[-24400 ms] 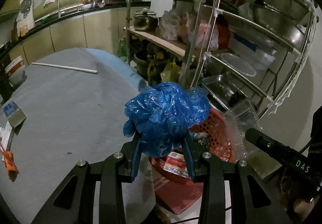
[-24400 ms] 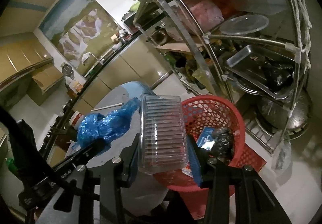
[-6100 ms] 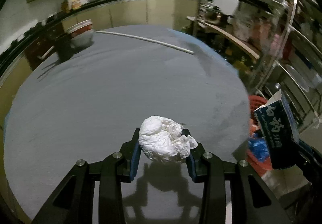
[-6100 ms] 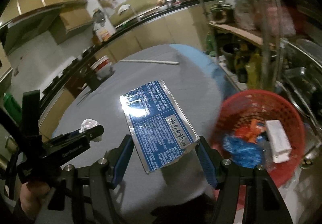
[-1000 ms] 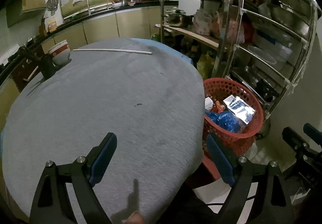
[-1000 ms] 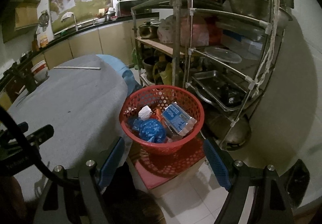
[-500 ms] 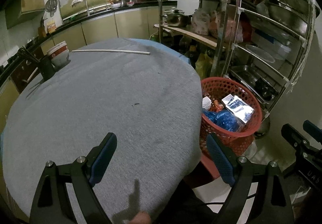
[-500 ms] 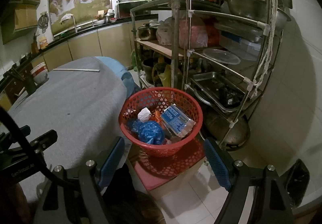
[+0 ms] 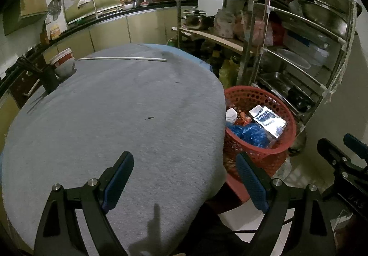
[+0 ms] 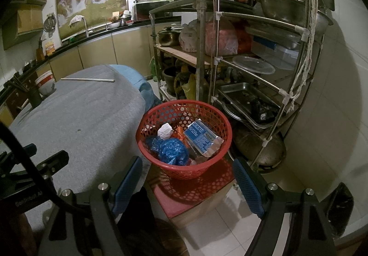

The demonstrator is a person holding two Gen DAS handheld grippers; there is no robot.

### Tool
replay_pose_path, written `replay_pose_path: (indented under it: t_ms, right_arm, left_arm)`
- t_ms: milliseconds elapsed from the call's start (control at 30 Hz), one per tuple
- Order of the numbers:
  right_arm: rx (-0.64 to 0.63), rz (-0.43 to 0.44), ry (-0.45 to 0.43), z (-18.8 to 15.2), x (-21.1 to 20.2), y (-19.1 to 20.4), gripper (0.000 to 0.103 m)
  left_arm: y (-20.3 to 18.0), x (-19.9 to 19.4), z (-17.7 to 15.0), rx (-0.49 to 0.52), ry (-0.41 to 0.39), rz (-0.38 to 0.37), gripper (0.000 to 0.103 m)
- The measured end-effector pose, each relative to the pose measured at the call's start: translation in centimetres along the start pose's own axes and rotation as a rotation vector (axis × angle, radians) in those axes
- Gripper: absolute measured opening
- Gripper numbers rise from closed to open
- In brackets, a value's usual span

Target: Collect trash

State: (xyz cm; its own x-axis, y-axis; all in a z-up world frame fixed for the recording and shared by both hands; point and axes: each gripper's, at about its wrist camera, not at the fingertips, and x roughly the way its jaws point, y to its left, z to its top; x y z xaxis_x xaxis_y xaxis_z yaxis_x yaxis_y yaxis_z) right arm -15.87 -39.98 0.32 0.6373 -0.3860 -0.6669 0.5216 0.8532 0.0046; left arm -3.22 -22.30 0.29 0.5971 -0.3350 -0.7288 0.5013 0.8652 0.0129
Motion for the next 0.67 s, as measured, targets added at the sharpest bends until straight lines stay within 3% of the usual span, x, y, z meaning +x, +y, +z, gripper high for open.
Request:
replay_pose_path:
  t_ms: [667]
  right_arm:
    - [0.004, -0.014, 0.004, -0.1, 0.29, -0.38, 0.083]
  left_arm:
    - [-0.53, -0.31, 0.01, 0.024, -0.024, -0.035, 0.091]
